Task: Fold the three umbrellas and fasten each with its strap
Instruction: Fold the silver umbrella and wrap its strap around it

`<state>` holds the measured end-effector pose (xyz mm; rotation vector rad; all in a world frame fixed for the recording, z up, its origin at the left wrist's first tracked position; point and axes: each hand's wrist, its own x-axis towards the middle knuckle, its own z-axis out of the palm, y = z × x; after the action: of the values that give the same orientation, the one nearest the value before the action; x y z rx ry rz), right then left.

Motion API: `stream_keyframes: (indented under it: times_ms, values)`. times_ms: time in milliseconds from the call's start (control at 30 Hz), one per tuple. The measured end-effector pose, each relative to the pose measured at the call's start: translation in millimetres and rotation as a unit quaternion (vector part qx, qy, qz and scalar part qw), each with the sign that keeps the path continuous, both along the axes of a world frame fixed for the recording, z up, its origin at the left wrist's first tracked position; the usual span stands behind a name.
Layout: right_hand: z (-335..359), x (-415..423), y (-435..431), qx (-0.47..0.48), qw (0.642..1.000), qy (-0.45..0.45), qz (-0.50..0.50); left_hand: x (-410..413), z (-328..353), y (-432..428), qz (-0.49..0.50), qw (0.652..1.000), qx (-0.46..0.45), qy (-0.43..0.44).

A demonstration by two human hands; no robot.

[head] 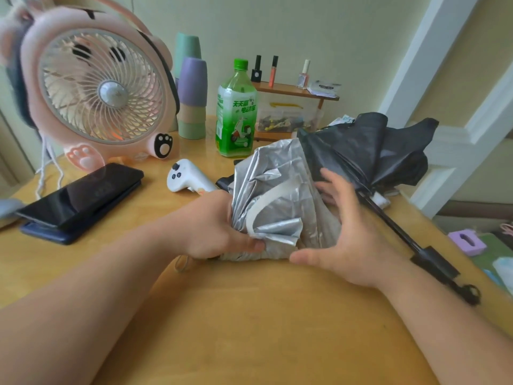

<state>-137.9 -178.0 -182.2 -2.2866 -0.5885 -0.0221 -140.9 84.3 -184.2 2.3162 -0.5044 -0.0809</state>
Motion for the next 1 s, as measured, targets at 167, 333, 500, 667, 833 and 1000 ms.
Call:
stream_keyframes:
  times_ms: [167,333,500,667,833,1000]
  values:
    - [-2,5,-1,-0.086,0.994,0.061,-0.011,-6,-3,-8,0.024,0.998,0.052,-0.038]
    - [-16,2,7,-0.084,0.995,0.003,-0.045,-12,-8,-18,0.092,0.992,0.016,-0.079]
    - [-17,-4,10,-0.057,0.996,0.009,-0.068,-10,-1,-20,0.122,0.991,0.014,-0.053]
    - [-4,-3,20,-0.090,0.991,0.002,-0.098,-3,3,-24,0.159,0.986,0.027,-0.045]
    - [12,15,30,-0.085,0.995,-0.001,-0.053,-3,3,-26,0.158,0.985,0.034,-0.066]
    - [2,26,33,0.084,0.995,-0.024,-0.043,-8,-4,-29,0.191,0.978,-0.003,-0.082]
